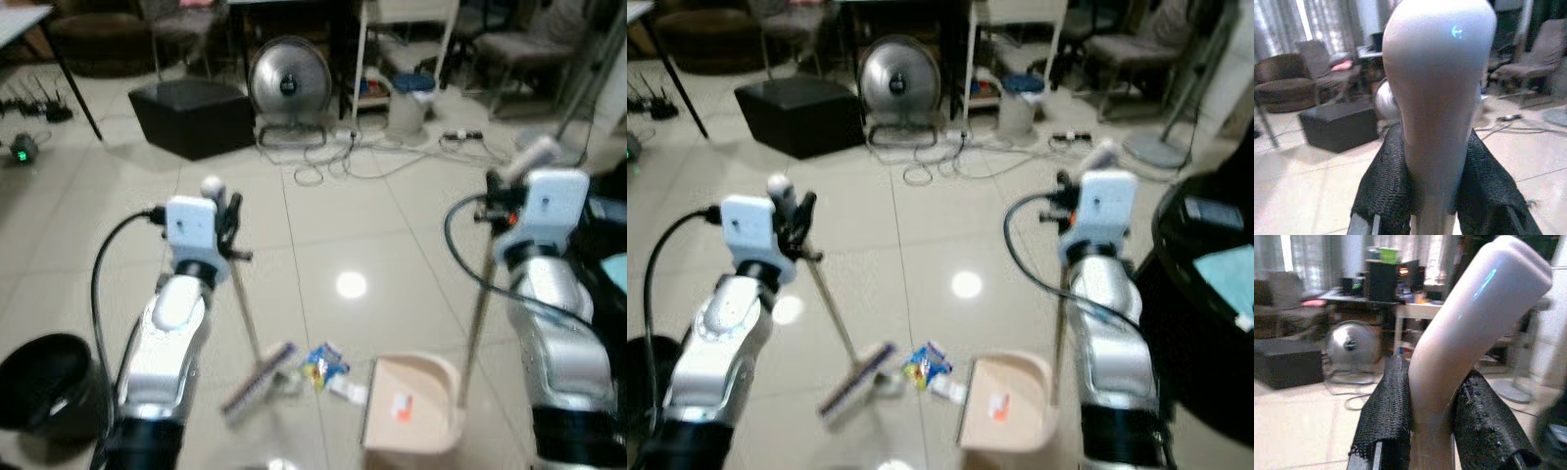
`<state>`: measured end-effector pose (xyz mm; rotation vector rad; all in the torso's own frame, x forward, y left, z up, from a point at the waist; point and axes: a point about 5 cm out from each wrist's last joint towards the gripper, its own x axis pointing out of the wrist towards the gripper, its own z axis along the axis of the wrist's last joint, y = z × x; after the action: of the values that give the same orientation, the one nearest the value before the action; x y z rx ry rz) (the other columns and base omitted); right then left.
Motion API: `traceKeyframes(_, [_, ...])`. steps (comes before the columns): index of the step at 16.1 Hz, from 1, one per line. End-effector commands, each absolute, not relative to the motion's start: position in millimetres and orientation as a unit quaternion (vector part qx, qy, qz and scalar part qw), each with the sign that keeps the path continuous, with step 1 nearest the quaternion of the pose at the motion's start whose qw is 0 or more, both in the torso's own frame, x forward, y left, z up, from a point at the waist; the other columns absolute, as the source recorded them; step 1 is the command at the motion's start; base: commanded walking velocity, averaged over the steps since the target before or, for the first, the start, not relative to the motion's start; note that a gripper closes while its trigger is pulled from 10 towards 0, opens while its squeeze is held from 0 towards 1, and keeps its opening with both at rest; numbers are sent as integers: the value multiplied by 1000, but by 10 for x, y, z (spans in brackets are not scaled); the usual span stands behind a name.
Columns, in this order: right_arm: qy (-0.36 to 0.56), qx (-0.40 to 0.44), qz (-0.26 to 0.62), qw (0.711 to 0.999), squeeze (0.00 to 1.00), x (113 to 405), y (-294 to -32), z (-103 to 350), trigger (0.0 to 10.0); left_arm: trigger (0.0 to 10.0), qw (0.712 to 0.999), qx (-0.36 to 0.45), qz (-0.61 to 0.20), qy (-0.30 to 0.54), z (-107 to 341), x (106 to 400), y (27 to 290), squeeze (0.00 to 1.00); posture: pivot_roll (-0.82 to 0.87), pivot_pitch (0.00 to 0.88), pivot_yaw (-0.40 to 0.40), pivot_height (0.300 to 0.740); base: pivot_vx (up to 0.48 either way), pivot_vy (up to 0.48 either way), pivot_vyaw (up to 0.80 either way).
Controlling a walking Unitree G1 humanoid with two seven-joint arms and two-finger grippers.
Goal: Sweep floor
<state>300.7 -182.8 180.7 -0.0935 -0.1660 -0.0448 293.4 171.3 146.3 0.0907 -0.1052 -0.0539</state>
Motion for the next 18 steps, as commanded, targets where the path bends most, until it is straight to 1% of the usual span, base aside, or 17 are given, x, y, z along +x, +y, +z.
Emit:
traceKeyframes(1, [-107, -41, -9, 993, 0, 3016, -1797, 1899, 10000, 10000, 995, 58, -13, -75, 1571, 2948, 1744, 0, 17, 13, 17, 740, 390, 0, 0])
traceKeyframes(3, [-104, -64, 4, 993, 0, 3024, -1762, 1892, 10000, 10000, 995, 59, -10, -74, 1573, 2945, 1762, 0, 21, 14, 19, 740, 394, 0, 0])
traceKeyframes(6, [-101, -61, 4, 993, 0, 3030, -1747, 1876, 10000, 10000, 995, 61, -10, -73, 1571, 2941, 1772, 0, 23, 16, 23, 740, 387, 0, 800])
traceKeyframes(10, [-101, -28, 4, 995, 0, 3023, -1738, 1830, 10000, 10000, 996, 65, -7, -67, 1564, 2936, 1799, 0, 41, 25, 32, 740, 377, 0, 0])
traceKeyframes(15, [-105, -43, 21, 993, 0, 2964, -1658, 1740, 10000, 10000, 996, 76, 14, -36, 1451, 2933, 1910, 0, 47, 53, 67, 740, 0, 0, 0])
traceKeyframes(18, [-111, -32, 3, 993, 0, 2921, -1702, 1680, 10000, 10000, 997, 55, 49, -26, 1423, 2978, 1967, 0, 43, 77, 89, 740, 0, 0, 0])
